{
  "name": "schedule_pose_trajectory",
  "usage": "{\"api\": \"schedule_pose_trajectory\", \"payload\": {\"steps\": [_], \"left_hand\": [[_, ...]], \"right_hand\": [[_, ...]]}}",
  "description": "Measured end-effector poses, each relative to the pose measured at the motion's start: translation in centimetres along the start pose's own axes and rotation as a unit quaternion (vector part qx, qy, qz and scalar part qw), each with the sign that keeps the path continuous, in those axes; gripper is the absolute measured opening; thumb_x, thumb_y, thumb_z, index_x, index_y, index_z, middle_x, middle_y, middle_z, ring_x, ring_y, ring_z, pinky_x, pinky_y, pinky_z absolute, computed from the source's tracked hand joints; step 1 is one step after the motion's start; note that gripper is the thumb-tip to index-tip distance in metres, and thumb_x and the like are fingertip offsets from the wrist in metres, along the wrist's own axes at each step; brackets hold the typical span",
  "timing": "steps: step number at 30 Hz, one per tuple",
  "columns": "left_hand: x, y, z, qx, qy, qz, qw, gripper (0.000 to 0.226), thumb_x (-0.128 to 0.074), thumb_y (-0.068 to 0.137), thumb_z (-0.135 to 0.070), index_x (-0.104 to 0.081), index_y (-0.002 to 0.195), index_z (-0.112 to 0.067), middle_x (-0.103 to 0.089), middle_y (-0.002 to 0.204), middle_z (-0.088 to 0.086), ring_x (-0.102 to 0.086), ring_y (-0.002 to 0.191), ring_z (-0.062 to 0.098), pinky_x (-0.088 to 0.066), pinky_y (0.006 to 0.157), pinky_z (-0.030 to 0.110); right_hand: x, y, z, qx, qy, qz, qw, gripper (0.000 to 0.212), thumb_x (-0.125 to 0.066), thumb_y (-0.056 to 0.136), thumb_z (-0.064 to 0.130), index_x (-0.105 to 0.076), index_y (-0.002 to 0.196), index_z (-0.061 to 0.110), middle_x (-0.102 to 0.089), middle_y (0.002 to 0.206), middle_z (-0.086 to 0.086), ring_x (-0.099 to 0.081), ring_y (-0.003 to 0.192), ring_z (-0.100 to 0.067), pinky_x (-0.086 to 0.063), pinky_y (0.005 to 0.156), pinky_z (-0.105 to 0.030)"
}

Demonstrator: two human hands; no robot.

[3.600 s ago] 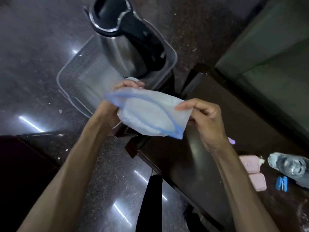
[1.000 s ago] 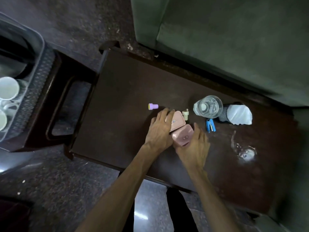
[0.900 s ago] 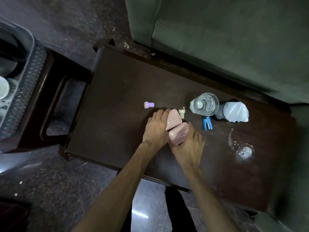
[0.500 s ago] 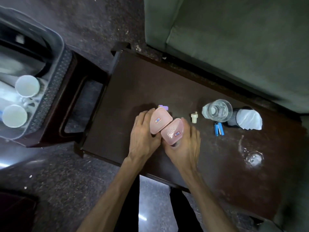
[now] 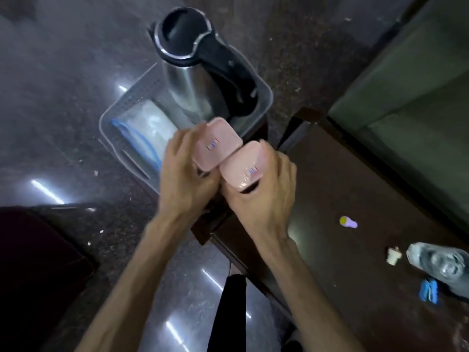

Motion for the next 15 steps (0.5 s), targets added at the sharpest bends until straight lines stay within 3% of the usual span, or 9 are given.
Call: {"api": "schedule_pose_trajectory", "payload": {"steps": [3,8,12,15], "left_hand": [[5.4,3.5,4.1,0.007,0.04,-0.022,0.999,0.067,-0.077,0.075,-0.018,-0.059,0.139,-0.006,-0.063,0.129,0.015,-0.061,0.117,0.028,-0.043,0.096,0.022],[9.7,7.7,10.6,0.042,0.066,-0.021,0.997,0.07,-0.075,0.072,-0.024,-0.06,0.139,-0.008,-0.065,0.127,0.016,-0.064,0.11,0.033,-0.054,0.092,0.041],[8.6,8.2,13.1,0.11,0.092,0.075,0.987,0.085,-0.066,0.067,-0.034,-0.051,0.147,-0.01,-0.061,0.141,0.015,-0.061,0.127,0.033,-0.047,0.108,0.047],[7.3,7.1,13.3,0.119,0.139,0.124,0.975,0.101,-0.064,0.059,-0.038,-0.04,0.155,-0.014,-0.045,0.157,0.009,-0.041,0.147,0.027,-0.029,0.12,0.048]], "right_hand": [[-4.2,2.3,6.0,0.028,-0.002,0.03,0.999,0.078,-0.083,0.059,0.055,-0.065,0.125,0.018,-0.068,0.107,-0.003,-0.062,0.1,-0.031,-0.047,0.084,-0.044],[-10.7,4.0,11.6,0.056,-0.054,0.046,0.996,0.085,-0.081,0.056,0.059,-0.062,0.128,0.017,-0.069,0.116,-0.003,-0.061,0.105,-0.028,-0.042,0.091,-0.042],[-13.7,3.9,11.4,0.063,-0.115,0.072,0.989,0.081,-0.076,0.064,0.066,-0.06,0.126,0.017,-0.069,0.115,-0.004,-0.058,0.11,-0.027,-0.038,0.099,-0.046],[-14.3,3.0,10.3,0.084,-0.13,0.108,0.982,0.086,-0.073,0.071,0.065,-0.054,0.137,0.014,-0.064,0.13,-0.005,-0.052,0.127,-0.026,-0.032,0.11,-0.049]]}}
Point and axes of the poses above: each hand's wrist, its own y-axis towards the middle knuckle, its own x-axis out of the back of the hand, z = x × y, the point moved 3 cm from there along y, towards the middle knuckle
